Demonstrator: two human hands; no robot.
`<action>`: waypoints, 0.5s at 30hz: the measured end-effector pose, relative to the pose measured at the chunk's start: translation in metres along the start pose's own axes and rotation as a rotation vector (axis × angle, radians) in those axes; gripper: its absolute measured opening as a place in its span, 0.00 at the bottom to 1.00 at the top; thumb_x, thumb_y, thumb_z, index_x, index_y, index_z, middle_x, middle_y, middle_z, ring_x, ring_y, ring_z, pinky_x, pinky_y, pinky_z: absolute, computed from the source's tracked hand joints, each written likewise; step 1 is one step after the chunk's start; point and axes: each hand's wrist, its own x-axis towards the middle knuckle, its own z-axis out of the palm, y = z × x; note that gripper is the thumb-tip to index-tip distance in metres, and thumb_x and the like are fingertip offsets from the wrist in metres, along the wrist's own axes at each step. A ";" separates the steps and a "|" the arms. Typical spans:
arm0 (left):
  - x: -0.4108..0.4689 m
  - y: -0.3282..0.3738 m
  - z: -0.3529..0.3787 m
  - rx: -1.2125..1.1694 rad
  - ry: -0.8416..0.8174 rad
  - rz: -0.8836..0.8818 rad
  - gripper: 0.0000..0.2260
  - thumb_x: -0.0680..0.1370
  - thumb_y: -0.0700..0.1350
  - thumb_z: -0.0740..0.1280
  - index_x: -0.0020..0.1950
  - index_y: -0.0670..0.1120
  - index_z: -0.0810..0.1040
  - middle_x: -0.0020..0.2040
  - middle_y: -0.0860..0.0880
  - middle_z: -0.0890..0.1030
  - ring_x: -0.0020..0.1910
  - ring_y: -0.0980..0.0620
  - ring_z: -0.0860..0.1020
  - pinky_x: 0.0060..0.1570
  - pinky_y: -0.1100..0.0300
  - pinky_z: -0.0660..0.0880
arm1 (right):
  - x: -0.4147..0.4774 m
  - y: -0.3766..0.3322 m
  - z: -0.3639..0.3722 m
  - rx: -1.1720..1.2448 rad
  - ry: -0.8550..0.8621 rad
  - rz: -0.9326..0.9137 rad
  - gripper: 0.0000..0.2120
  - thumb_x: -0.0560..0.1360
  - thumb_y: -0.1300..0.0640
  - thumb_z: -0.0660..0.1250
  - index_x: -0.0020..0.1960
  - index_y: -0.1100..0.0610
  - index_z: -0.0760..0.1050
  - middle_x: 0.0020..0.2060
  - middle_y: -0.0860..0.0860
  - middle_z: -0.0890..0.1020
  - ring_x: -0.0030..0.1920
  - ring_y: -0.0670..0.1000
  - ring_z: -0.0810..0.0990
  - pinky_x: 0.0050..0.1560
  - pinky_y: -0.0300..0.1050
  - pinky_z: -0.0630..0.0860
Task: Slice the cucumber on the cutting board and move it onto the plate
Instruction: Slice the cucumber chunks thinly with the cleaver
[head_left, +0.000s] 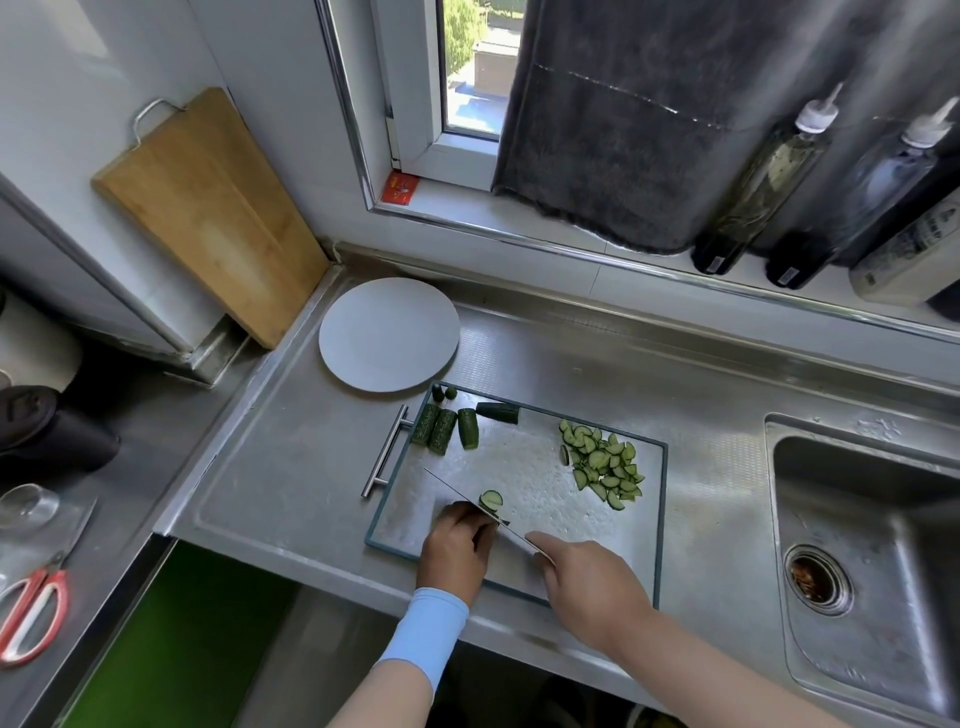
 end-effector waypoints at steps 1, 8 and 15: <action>0.000 0.000 -0.001 0.010 -0.003 0.002 0.09 0.66 0.36 0.77 0.44 0.45 0.84 0.44 0.48 0.82 0.43 0.50 0.79 0.45 0.63 0.76 | -0.003 0.002 0.000 0.004 0.001 0.003 0.13 0.82 0.53 0.54 0.63 0.46 0.72 0.43 0.50 0.83 0.44 0.55 0.79 0.45 0.50 0.77; -0.001 -0.002 0.001 -0.003 -0.020 -0.039 0.08 0.68 0.37 0.77 0.44 0.47 0.84 0.46 0.49 0.82 0.44 0.50 0.79 0.50 0.69 0.71 | -0.009 0.011 -0.003 0.001 -0.012 0.011 0.11 0.82 0.54 0.54 0.59 0.46 0.73 0.40 0.48 0.81 0.42 0.55 0.78 0.43 0.48 0.75; -0.001 -0.004 0.003 -0.015 -0.013 -0.038 0.09 0.68 0.37 0.77 0.44 0.47 0.85 0.46 0.50 0.82 0.43 0.51 0.80 0.48 0.66 0.74 | 0.005 0.004 0.001 0.025 -0.048 0.033 0.14 0.81 0.56 0.54 0.60 0.46 0.75 0.40 0.50 0.81 0.42 0.55 0.78 0.42 0.47 0.74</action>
